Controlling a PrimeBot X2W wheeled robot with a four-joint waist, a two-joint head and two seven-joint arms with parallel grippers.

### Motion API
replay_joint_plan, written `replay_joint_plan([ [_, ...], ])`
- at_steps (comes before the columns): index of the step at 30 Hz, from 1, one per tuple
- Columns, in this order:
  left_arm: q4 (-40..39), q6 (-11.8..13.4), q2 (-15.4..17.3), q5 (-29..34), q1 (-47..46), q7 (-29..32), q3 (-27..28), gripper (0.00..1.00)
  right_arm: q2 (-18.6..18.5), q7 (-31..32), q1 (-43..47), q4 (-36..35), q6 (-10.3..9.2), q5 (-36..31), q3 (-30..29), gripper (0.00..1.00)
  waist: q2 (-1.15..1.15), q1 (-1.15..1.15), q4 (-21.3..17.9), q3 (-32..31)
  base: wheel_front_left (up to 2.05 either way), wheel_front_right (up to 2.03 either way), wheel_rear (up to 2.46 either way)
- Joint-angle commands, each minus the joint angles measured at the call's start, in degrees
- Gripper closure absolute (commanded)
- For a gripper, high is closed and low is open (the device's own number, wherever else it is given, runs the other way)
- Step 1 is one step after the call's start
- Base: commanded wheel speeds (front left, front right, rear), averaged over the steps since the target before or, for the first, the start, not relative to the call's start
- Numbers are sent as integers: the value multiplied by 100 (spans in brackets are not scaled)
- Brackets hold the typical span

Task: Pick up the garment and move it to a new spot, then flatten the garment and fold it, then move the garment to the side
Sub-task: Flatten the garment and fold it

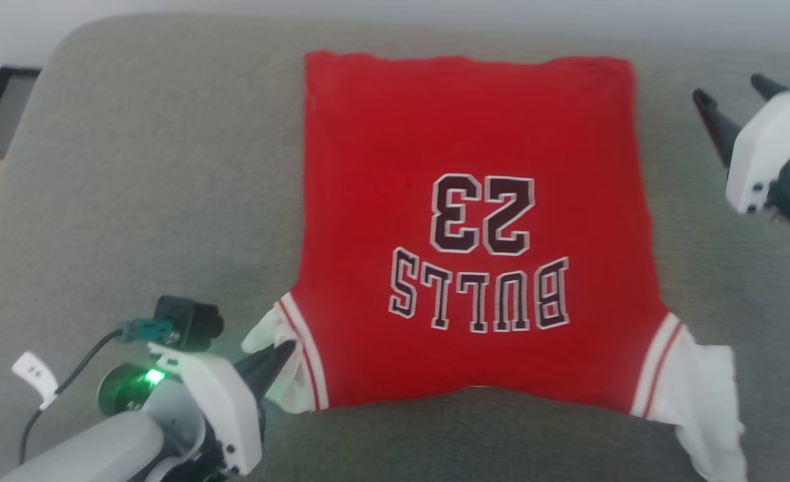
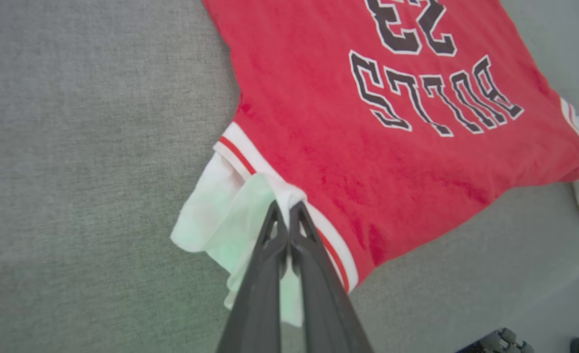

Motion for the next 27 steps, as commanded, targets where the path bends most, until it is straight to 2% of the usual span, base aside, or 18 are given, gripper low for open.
replay_joint_plan([
  [1,111,-83,-131,61,-160,16,-26,100,10,-32,-363,483,-8,-99,86,0,0,0,323,287,0,0,0],
  [3,152,-134,-215,83,-217,31,-37,100,4,9,-551,751,-8,-111,142,0,0,0,398,356,0,0,0],
  [6,307,-295,-433,146,-387,45,-77,100,-32,144,-1078,1553,-8,-189,205,0,0,0,616,526,0,0,0],
  [13,718,-661,-900,252,-679,59,-179,100,-72,541,-2057,3202,-8,-323,-58,0,0,0,1130,842,0,0,0],
  [22,1250,-1039,-1261,271,-832,-22,-244,100,-25,1500,-2503,4649,-4,-555,-172,0,0,0,1479,1016,0,0,0],
  [24,1347,-1088,-1287,253,-838,-36,-238,100,-48,1707,-2475,4895,-5,-685,-122,100,0,0,1490,1016,0,0,0],
  [27,1462,-1134,-1297,227,-840,-73,-221,100,-136,1724,-2539,5019,-9,-828,-130,100,0,0,1458,1007,0,0,0],
])
